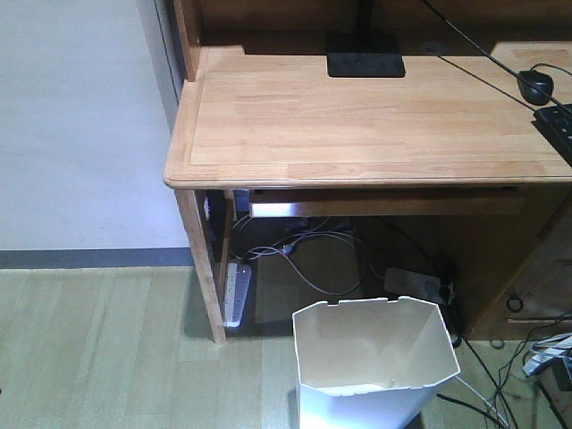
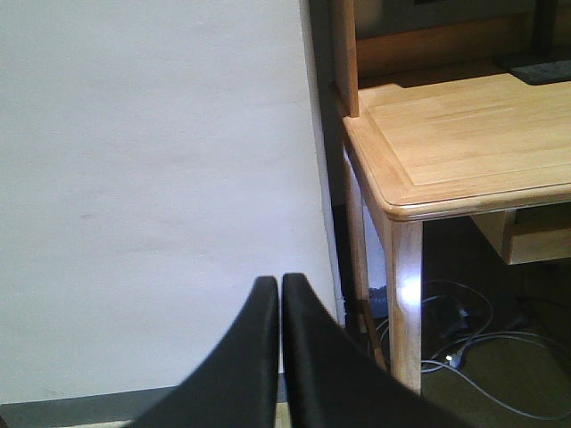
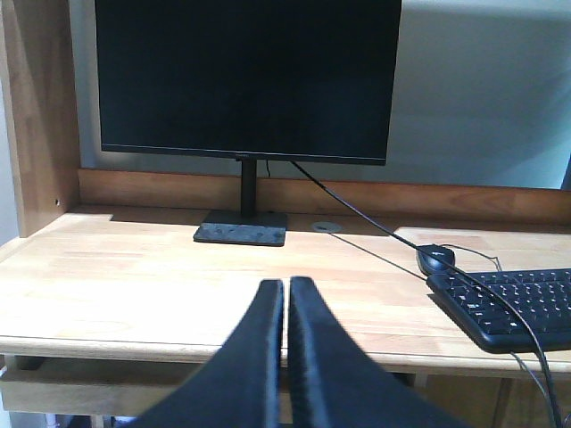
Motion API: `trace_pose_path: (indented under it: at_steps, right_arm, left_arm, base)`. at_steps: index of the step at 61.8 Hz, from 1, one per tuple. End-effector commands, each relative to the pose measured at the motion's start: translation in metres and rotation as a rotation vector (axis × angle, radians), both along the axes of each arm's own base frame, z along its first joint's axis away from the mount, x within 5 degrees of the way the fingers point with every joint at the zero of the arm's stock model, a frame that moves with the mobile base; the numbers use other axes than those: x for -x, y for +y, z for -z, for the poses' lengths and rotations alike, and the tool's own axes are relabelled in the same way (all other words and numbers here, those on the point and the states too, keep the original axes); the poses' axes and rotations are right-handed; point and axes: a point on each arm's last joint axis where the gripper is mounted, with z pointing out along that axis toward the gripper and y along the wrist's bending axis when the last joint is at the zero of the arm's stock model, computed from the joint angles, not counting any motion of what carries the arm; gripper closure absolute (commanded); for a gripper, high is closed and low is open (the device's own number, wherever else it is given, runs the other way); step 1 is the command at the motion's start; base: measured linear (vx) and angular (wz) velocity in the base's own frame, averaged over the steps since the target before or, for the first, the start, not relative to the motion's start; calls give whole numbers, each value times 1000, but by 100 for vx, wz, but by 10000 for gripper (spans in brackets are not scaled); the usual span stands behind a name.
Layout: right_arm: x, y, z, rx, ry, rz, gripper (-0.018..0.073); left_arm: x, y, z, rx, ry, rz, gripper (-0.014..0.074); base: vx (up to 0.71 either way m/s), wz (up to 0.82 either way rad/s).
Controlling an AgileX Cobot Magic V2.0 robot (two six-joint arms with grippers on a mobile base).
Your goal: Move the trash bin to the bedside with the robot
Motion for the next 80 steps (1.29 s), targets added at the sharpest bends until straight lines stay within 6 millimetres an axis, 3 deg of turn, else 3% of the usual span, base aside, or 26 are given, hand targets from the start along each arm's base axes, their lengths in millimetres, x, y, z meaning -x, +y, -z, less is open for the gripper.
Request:
trace_pose_path:
  at_steps: [1, 59, 80]
  right_arm:
    - [1, 0, -1, 11, -64, -4, 570]
    - [1, 0, -1, 11, -64, -4, 570]
    - [1, 0, -13, 21, -66, -1, 570]
  left_arm:
    - [-1, -1, 2, 12, -55, 15, 602]
    - [-1, -1, 2, 12, -55, 15, 602]
    - [-1, -1, 2, 12, -55, 15, 602]
  base:
    - [0, 0]
    - [0, 0]
    - [0, 0]
